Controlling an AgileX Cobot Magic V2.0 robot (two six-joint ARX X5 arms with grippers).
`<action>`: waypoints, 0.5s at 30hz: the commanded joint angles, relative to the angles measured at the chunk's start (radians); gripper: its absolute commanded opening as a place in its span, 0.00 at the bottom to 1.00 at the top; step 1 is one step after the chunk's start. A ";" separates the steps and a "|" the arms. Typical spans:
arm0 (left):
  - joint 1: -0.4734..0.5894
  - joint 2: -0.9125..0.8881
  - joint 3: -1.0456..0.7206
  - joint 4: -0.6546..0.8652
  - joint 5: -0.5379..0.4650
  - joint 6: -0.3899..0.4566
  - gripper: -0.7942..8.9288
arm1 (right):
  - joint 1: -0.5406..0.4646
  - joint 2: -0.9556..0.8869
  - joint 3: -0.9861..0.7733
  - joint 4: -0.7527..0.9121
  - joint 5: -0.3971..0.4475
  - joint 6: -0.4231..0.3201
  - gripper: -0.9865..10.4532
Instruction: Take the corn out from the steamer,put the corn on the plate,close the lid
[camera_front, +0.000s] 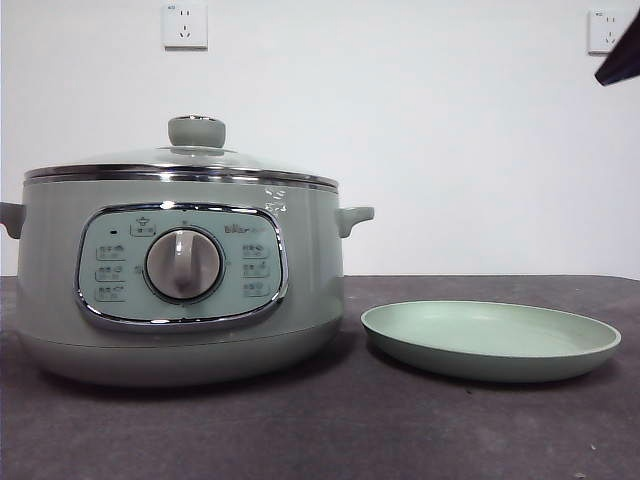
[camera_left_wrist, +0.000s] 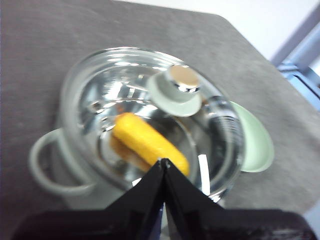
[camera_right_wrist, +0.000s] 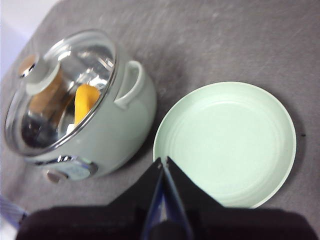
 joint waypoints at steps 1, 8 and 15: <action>0.002 0.055 0.052 -0.018 0.053 0.023 0.08 | 0.002 0.043 0.066 -0.055 -0.008 -0.110 0.09; -0.010 0.109 0.107 -0.018 0.064 0.022 0.19 | 0.001 0.078 0.130 -0.066 0.001 -0.121 0.37; -0.055 0.134 0.108 0.031 0.002 -0.027 0.44 | 0.002 0.080 0.130 -0.058 -0.001 -0.089 0.42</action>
